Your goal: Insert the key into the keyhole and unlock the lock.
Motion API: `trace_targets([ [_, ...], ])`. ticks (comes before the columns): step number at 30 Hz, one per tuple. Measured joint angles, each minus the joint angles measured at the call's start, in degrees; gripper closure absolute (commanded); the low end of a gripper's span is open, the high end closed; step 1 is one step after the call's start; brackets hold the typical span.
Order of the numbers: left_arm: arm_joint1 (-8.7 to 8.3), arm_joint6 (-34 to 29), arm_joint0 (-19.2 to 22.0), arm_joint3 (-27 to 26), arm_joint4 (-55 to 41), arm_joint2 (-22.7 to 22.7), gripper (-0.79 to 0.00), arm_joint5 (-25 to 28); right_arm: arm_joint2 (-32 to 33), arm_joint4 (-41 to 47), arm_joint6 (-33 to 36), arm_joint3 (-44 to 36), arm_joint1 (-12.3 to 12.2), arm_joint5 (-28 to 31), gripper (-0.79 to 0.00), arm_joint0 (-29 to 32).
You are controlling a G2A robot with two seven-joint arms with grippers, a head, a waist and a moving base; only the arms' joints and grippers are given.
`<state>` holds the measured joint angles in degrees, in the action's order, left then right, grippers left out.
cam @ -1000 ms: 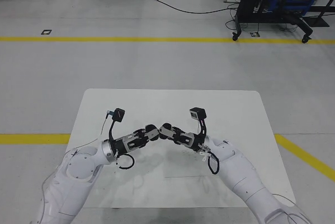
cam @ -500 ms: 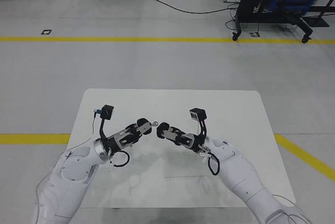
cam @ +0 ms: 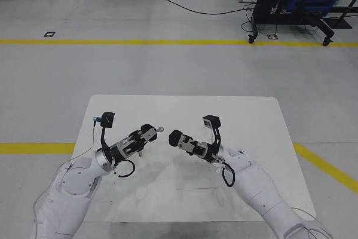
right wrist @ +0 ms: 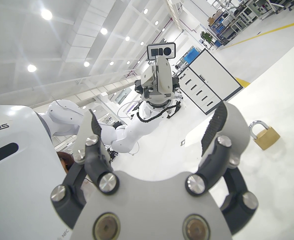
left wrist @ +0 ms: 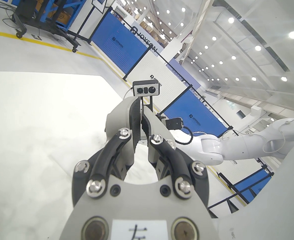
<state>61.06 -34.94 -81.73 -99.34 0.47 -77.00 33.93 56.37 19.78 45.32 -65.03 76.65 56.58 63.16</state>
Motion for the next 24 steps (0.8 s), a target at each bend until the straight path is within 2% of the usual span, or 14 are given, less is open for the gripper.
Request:
trace_targets([
  [3, -0.26, -4.74, 0.46, 0.61, -2.12, 0.54, 0.000, -3.11, 2.26, -3.75, 2.70, -1.15, -1.21, -3.14, -0.785, -0.28],
  [4, -0.33, -6.11, 0.73, 0.74, -2.72, 0.65, 0.000, -3.90, 3.03, -4.76, 4.10, -1.75, -1.66, -4.06, -0.616, -0.16],
  [5, -0.40, -7.46, 1.03, 0.81, -3.01, 0.83, 0.000, -4.56, 3.76, -5.03, 5.35, -2.51, -2.07, -4.88, -0.360, 0.21],
  [8, -0.47, -11.79, 1.96, 0.69, -3.80, 2.45, 0.000, -5.63, 6.29, -4.68, 8.17, -5.13, -3.31, -7.41, -0.265, 1.78],
  [11, -0.52, -14.51, 3.02, 0.95, -2.43, 3.87, 0.000, -6.53, 7.61, -4.84, 9.97, -7.34, -4.12, -10.25, -0.283, 3.10],
  [15, -0.43, -13.78, 3.66, 1.10, -1.32, 4.96, 0.000, -6.69, 7.34, -4.88, 12.18, -8.79, -4.63, -13.20, -0.268, 3.83],
  [24, -0.52, -13.38, 4.29, 1.66, -0.90, 5.68, 0.000, -6.31, 5.79, -4.49, 12.78, -8.78, -4.85, -14.61, -0.222, 3.16],
])
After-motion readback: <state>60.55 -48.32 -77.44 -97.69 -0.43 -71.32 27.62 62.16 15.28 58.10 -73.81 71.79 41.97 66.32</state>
